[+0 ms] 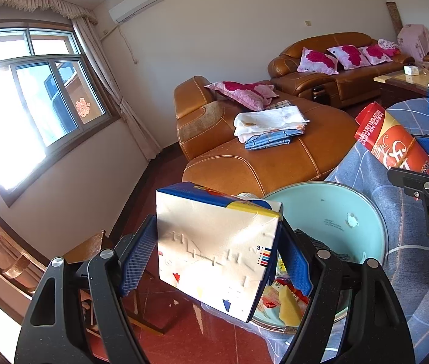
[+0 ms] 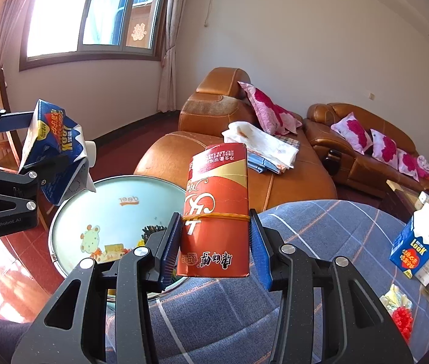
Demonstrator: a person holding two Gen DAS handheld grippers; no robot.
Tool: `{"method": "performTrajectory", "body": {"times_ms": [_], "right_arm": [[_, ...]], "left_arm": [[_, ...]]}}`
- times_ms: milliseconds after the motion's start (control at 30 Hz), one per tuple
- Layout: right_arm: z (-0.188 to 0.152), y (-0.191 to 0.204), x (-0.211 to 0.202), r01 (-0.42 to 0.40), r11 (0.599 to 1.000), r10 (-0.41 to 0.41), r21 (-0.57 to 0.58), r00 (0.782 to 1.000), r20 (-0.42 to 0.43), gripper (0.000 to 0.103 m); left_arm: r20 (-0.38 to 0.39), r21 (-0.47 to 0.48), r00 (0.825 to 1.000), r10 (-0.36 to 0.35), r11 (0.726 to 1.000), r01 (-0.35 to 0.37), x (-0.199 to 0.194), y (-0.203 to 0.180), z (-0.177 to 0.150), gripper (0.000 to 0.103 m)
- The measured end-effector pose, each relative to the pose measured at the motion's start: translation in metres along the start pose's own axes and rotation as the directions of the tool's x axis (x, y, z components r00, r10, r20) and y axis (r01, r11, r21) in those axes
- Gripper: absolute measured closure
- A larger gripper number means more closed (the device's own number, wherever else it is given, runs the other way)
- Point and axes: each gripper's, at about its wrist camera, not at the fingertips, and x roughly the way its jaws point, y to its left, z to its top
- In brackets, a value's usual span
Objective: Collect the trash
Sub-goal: 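Carry the white box over the bin with the left tool while the right tool carries the red bag, then open the left tool to drop the box while the right tool drops the red bag into the bin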
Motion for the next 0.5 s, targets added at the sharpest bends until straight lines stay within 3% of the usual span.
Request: {"method": "performTrajectory", "body": {"times_ms": [500], "right_arm": [[0.0005, 0.0074, 0.0095, -0.037, 0.998, 0.037, -0.047, 0.999, -0.016, 0.060]], "left_arm": [[-0.018, 0.010, 1.000, 0.018, 1.000, -0.018, 0.0075, -0.0014, -0.0004, 0.028]]}}
